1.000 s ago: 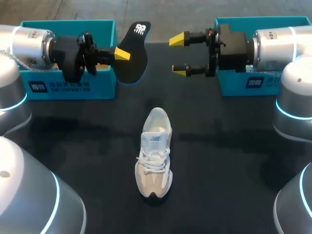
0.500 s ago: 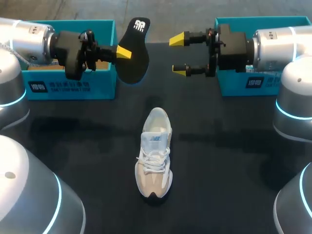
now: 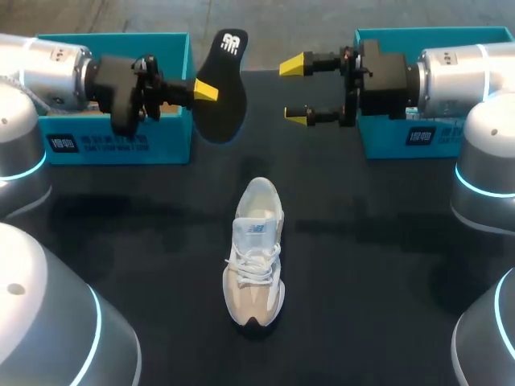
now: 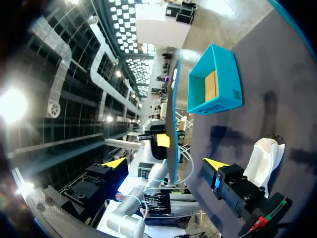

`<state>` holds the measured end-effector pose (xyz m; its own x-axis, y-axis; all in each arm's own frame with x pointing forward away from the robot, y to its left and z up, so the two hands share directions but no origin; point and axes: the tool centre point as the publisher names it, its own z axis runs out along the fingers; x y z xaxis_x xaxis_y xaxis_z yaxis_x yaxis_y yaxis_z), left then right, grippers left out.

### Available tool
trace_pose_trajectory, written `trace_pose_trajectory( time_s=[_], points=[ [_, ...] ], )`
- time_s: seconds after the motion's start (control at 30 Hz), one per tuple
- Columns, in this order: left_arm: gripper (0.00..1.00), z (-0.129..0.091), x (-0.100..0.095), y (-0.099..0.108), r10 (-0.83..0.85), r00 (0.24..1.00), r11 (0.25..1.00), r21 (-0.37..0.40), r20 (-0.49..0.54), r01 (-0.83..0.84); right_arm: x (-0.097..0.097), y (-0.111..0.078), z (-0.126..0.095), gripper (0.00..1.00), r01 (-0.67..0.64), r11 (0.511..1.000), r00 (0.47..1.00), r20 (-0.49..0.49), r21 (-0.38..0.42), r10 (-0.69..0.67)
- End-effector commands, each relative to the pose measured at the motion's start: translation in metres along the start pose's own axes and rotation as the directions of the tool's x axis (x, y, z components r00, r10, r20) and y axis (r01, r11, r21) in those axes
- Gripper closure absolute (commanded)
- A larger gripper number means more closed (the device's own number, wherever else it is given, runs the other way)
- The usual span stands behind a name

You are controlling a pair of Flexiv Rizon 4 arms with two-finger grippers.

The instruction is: Take the shoe out of the shoebox, open the shoe tongue, remove and reinsert the insole, then place the shoe into the shoebox

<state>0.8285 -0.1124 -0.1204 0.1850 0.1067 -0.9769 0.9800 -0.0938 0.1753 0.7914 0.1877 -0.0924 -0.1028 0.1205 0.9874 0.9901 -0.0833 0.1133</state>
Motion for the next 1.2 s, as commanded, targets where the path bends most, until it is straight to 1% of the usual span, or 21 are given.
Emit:
trace_pose_trajectory(
  time_s=[0.03, 0.13, 0.23, 0.47, 0.63, 0.93, 1.2],
  points=[
    [1.00, 0.003, 0.010, -0.002, 0.004, 1.000, 1.000, -0.018, 0.017, -0.004, 0.000, -0.001, 0.002, 0.00, 0.000, 1.000, 1.000, 0.000, -0.003, 0.000],
    [1.00, 0.004, 0.015, -0.002, 0.008, 1.000, 1.000, -0.027, 0.021, -0.008, 0.000, -0.001, 0.002, 0.00, 0.000, 1.000, 1.000, 0.000, -0.003, 0.000],
    [1.00, 0.003, 0.017, -0.003, 0.030, 0.999, 0.999, -0.033, 0.028, -0.029, -0.002, -0.002, 0.011, 0.00, 0.007, 1.000, 0.999, 0.047, 0.012, -0.008],
    [1.00, 0.004, 0.028, -0.008, 0.048, 0.998, 0.998, -0.029, 0.051, -0.047, -0.024, -0.011, 0.025, 0.00, -0.009, 1.000, 0.999, 0.052, 0.025, 0.008],
    [1.00, 0.006, 0.035, -0.010, 0.045, 0.997, 0.999, -0.031, 0.059, -0.043, -0.032, -0.018, 0.039, 0.00, 0.006, 1.000, 0.999, 0.038, 0.029, -0.007],
    [1.00, 0.008, 0.035, -0.015, 0.058, 0.997, 0.998, -0.026, 0.060, -0.057, -0.040, -0.021, 0.054, 0.00, 0.039, 0.999, 0.999, 0.029, 0.037, -0.040],
    [1.00, 0.010, 0.037, -0.016, 0.062, 0.997, 0.998, -0.035, 0.054, -0.060, -0.045, -0.020, 0.069, 0.00, 0.039, 0.998, 0.999, 0.030, 0.052, -0.041]
  ],
)
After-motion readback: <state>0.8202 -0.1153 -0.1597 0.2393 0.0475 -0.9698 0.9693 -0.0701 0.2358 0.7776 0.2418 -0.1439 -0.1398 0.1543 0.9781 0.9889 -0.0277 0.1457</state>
